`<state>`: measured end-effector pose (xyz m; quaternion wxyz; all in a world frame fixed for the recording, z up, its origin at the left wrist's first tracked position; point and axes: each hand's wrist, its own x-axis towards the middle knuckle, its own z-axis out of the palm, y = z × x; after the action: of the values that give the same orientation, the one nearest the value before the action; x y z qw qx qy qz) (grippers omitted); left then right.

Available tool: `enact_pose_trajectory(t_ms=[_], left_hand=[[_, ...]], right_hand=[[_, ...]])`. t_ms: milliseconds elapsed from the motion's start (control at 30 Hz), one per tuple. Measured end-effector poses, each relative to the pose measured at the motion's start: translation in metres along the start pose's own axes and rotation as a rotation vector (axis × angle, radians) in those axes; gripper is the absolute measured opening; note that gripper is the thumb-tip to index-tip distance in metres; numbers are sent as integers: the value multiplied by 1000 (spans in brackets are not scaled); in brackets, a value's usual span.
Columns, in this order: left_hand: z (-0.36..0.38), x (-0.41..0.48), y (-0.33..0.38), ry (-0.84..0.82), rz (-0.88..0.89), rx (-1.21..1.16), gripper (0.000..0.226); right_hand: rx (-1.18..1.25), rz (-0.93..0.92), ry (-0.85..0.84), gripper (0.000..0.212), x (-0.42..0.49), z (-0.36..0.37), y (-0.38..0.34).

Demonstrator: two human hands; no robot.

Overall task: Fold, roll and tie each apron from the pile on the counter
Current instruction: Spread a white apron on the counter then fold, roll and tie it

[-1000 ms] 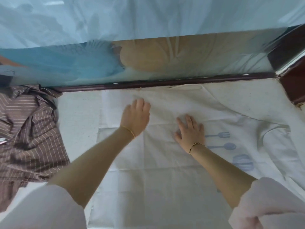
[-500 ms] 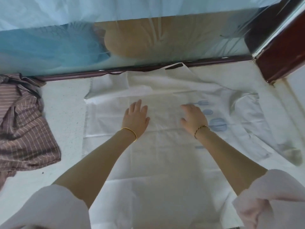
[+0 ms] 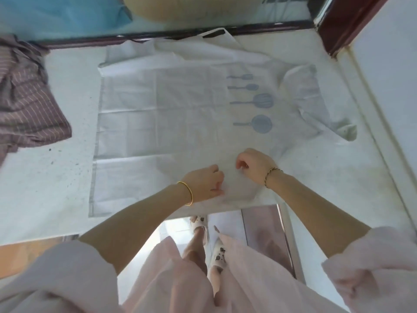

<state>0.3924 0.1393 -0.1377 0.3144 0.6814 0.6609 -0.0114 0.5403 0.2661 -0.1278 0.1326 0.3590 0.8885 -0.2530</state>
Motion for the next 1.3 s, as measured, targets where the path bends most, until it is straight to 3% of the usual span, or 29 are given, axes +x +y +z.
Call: enact_pose_trajectory(t_ms=[100, 200, 267, 467, 633, 733, 833, 1000, 1100, 1200, 1267, 1300], left_hand=[[20, -16, 20, -18, 47, 84, 39], [35, -29, 28, -13, -4, 290, 58], [39, -33, 27, 6, -52, 299, 57], [29, -45, 17, 51, -197, 52, 41], [31, -48, 19, 54, -212, 79, 40], [32, -42, 32, 87, -153, 11, 46], [30, -32, 49, 57, -147, -89, 37], [18, -26, 62, 8, -122, -315, 11], [6, -35, 74, -158, -192, -636, 4], [-1, -43, 76, -523, -433, -1068, 41], [4, -48, 67, -697, -599, -1101, 62], [7, -52, 63, -734, -678, -1029, 62]], right_hand=[[-57, -27, -75, 26, -26, 12, 3], [-154, -56, -117, 26, -46, 21, 7], [-184, -93, -130, 27, -53, 25, 10], [-198, -167, -64, 37, -70, 31, 21], [-222, -174, -44, 16, -71, 36, 16], [-6, -109, 2, 5, -70, 30, 13], [149, -32, 33, 31, -71, 25, 16], [217, 25, 25, 34, -72, 22, 21], [221, 43, 8, 35, -70, 23, 22], [160, 37, -13, 35, -70, 24, 23], [107, 33, -30, 37, -70, 23, 23], [77, 34, -39, 37, -69, 23, 22]])
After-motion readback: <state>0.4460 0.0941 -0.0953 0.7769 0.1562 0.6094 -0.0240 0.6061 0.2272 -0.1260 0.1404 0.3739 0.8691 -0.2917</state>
